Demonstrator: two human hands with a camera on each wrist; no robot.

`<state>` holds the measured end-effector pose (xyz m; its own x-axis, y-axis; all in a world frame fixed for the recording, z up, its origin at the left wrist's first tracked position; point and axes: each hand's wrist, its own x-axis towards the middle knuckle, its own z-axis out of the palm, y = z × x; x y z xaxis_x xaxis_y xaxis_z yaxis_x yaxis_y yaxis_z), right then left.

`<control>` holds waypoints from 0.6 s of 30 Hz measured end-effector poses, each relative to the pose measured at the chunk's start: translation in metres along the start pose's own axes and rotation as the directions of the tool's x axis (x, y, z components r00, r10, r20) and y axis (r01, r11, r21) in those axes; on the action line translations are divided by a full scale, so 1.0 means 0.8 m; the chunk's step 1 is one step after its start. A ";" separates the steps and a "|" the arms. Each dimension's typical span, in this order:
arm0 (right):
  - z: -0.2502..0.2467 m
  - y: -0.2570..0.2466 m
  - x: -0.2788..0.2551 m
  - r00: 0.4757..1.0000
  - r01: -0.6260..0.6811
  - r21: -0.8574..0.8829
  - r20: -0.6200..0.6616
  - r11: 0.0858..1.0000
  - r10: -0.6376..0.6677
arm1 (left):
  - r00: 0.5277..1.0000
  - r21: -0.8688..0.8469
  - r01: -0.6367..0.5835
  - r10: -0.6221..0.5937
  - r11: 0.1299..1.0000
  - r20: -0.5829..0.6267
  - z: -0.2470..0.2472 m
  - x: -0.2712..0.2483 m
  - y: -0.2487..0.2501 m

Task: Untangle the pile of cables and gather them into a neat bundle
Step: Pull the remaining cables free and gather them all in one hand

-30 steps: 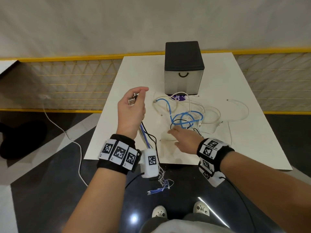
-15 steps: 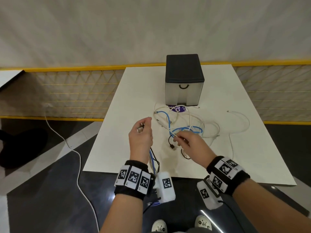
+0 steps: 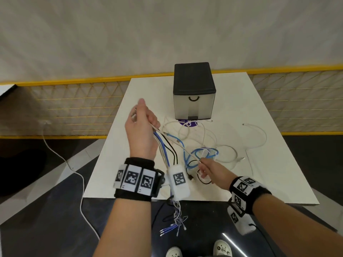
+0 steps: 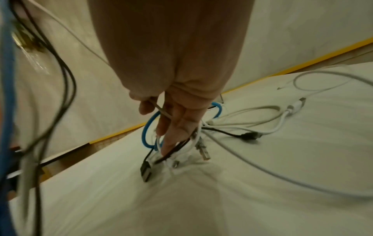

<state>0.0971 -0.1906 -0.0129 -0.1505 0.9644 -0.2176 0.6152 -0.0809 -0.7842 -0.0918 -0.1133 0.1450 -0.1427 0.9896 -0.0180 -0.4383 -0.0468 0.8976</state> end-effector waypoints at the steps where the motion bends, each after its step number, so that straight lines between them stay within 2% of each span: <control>1: -0.006 0.004 0.004 1.000 0.009 0.003 -0.019 1.000 -0.009 | 1.000 -0.091 0.014 -0.013 0.996 0.011 0.001 0.002 0.006; 3: -0.023 0.003 0.014 0.998 0.008 0.002 -0.067 1.000 -0.008 | 0.999 -0.151 0.021 -0.014 0.988 0.046 0.001 0.004 0.012; 4: -0.034 -0.002 0.020 0.995 -0.001 0.001 -0.104 1.000 0.001 | 0.998 -0.094 0.016 -0.011 0.995 0.059 0.000 0.006 0.013; 7: -0.069 -0.025 0.038 0.971 -0.004 -0.021 -0.241 1.000 -0.001 | 0.988 0.259 -0.015 -0.026 0.966 0.153 0.000 0.013 0.003; 9: -0.090 -0.043 0.047 0.939 0.030 -0.116 -0.336 0.993 -0.067 | 0.967 0.549 -0.068 -0.081 0.833 0.243 0.006 0.010 -0.014; 11: -0.104 -0.063 0.055 0.909 0.066 -0.234 -0.386 0.970 -0.156 | 0.936 0.710 -0.114 -0.165 0.695 0.311 0.018 0.002 -0.036; 13: -0.112 -0.080 0.060 0.884 0.130 -0.317 -0.393 0.940 -0.255 | 0.908 0.765 -0.134 -0.231 0.630 0.349 0.027 -0.004 -0.060; 15: -0.115 -0.089 0.062 0.869 0.194 -0.312 -0.386 0.930 -0.311 | 0.910 0.772 -0.119 -0.243 0.624 0.336 0.030 -0.004 -0.069; 16: -0.115 -0.088 0.063 0.876 0.209 -0.258 -0.379 0.943 -0.298 | 0.924 0.771 -0.105 -0.224 0.628 0.309 0.030 -0.001 -0.070; 18: -0.112 -0.069 0.065 0.924 0.162 -0.153 -0.324 0.975 -0.204 | 0.960 0.735 -0.123 -0.109 0.666 0.260 0.029 0.006 -0.062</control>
<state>0.1247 -0.1136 0.0713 -0.0140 0.9890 0.1475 0.6941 0.1158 -0.7105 -0.0499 -0.1030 0.1105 0.1414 0.9900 -0.0013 0.3782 -0.0528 0.9242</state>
